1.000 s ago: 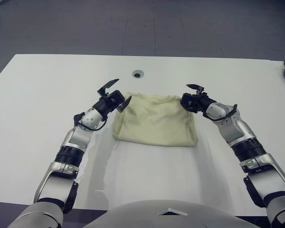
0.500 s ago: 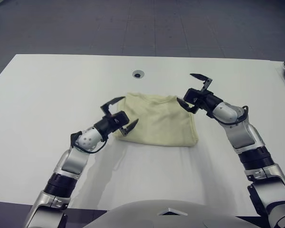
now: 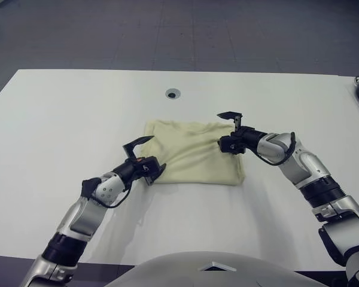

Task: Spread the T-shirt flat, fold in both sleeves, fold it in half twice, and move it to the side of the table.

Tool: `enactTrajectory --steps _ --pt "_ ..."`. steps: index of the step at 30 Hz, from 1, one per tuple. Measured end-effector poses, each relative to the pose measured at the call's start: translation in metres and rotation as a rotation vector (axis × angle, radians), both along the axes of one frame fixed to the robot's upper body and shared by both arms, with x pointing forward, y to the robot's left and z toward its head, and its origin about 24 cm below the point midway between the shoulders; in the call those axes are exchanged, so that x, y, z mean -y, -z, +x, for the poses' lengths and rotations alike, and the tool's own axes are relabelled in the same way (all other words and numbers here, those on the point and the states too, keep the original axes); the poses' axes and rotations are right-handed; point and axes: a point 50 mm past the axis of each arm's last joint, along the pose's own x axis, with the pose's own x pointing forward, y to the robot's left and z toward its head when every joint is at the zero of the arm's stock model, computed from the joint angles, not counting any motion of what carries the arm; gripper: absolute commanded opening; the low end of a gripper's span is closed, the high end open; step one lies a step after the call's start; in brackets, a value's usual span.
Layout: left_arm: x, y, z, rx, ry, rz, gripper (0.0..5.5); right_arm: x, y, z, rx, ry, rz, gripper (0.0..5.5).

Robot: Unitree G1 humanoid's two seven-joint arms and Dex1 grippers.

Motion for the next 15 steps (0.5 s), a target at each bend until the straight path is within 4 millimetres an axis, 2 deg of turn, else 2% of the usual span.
enactTrajectory --steps 3,9,15 --pt "-0.006 -0.003 -0.004 -0.008 -0.027 -0.01 5.4 0.004 -0.004 -0.005 -0.039 -0.027 -0.041 5.38" --pt "-0.022 -0.008 -0.003 -0.013 -0.094 0.025 5.4 0.017 -0.008 -0.034 -0.138 -0.091 -0.111 5.38" --pt "-0.013 -0.009 0.002 -0.014 -0.1 -0.027 5.4 0.009 -0.01 -0.075 -0.254 -0.174 -0.096 5.38"
